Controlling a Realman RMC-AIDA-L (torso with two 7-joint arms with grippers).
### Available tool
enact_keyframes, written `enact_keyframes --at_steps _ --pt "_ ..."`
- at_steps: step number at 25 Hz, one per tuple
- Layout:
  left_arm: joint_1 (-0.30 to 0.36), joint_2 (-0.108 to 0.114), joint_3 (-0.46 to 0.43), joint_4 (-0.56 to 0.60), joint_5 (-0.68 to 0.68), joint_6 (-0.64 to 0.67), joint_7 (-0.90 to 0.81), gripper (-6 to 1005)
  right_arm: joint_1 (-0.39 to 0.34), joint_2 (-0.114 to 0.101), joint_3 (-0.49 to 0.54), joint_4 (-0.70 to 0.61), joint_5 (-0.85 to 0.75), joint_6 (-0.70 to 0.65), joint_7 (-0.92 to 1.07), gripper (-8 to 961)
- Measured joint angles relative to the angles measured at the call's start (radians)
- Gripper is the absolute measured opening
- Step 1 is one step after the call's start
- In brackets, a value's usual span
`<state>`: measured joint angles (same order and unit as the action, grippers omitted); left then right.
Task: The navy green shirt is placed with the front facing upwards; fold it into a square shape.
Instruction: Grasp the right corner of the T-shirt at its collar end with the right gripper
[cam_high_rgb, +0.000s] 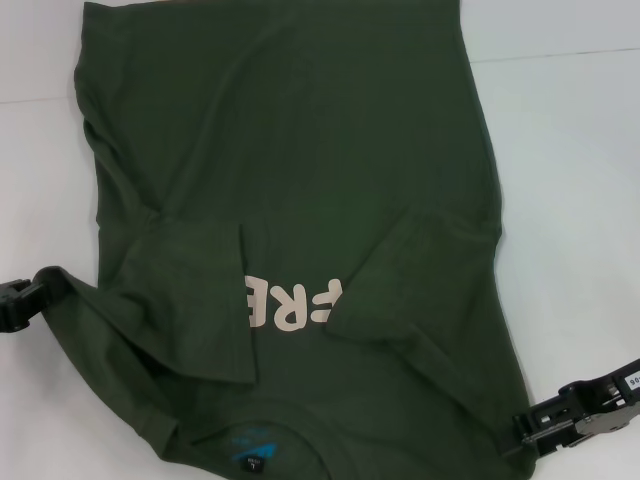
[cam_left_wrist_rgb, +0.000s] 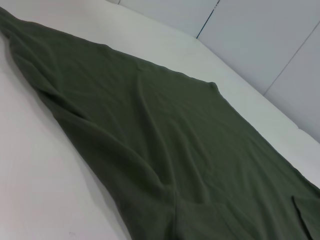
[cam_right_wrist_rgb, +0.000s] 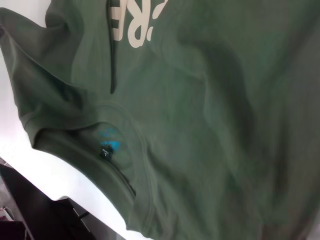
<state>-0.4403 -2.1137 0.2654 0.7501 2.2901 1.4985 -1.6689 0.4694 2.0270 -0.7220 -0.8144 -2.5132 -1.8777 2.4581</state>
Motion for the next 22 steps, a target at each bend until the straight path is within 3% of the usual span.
enact_keyframes --at_steps 6,22 --pt "-0.001 0.001 0.000 0.000 0.000 0.000 0.000 49 0.002 0.001 -0.001 0.000 -0.002 -0.010 0.001 899" --pt "-0.004 0.002 0.000 0.000 0.000 0.000 0.000 48 -0.004 -0.031 -0.008 0.034 -0.009 -0.022 0.014 890"
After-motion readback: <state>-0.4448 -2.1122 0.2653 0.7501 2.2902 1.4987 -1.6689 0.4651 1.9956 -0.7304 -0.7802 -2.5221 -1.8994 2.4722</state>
